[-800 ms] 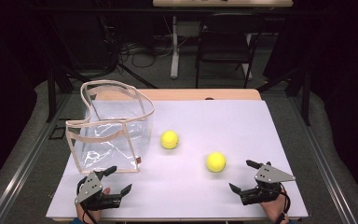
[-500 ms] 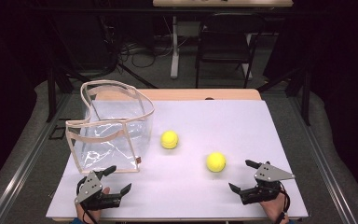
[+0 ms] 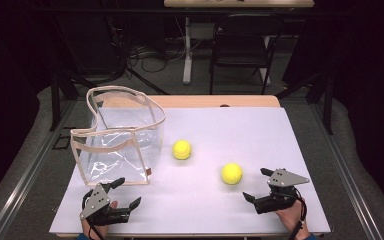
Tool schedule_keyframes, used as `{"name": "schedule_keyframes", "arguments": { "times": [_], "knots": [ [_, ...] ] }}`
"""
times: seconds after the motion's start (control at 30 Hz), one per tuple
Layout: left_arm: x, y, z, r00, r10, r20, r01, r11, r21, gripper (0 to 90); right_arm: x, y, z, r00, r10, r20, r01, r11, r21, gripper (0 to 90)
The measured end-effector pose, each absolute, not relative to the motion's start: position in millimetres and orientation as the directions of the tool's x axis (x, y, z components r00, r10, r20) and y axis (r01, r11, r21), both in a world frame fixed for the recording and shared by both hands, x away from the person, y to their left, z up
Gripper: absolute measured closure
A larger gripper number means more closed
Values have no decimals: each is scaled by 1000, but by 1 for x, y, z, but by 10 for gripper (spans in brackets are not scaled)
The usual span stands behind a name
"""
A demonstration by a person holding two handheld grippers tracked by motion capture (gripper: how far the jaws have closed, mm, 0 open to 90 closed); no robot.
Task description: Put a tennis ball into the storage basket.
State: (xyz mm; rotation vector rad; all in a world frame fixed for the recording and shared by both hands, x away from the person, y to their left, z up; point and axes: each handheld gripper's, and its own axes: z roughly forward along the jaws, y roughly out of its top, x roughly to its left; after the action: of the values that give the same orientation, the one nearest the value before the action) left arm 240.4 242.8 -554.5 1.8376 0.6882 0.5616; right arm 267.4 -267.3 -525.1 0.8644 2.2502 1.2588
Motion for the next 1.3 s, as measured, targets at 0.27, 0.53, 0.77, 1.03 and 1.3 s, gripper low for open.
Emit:
{"name": "schedule_keyframes", "arguments": {
  "times": [0.27,0.53,0.77,1.03,1.3],
  "knots": [
    [241,244,-555,724,688,51,202,-282,938,160,276,-262,-522,-733,679,-40,330,406,852,0],
    [241,243,-554,726,685,60,190,-284,940,160,283,-254,-518,-742,669,-49,329,427,843,0],
    [240,243,-554,725,686,58,192,-282,940,160,294,-247,-513,-747,663,-42,335,431,838,0],
    [241,244,-554,726,685,61,189,-284,940,160,309,-236,-509,-764,645,-36,347,456,820,0],
    [240,243,-554,730,680,65,185,-288,939,160,321,-230,-511,-769,640,-2,385,465,797,0]
  ]
}}
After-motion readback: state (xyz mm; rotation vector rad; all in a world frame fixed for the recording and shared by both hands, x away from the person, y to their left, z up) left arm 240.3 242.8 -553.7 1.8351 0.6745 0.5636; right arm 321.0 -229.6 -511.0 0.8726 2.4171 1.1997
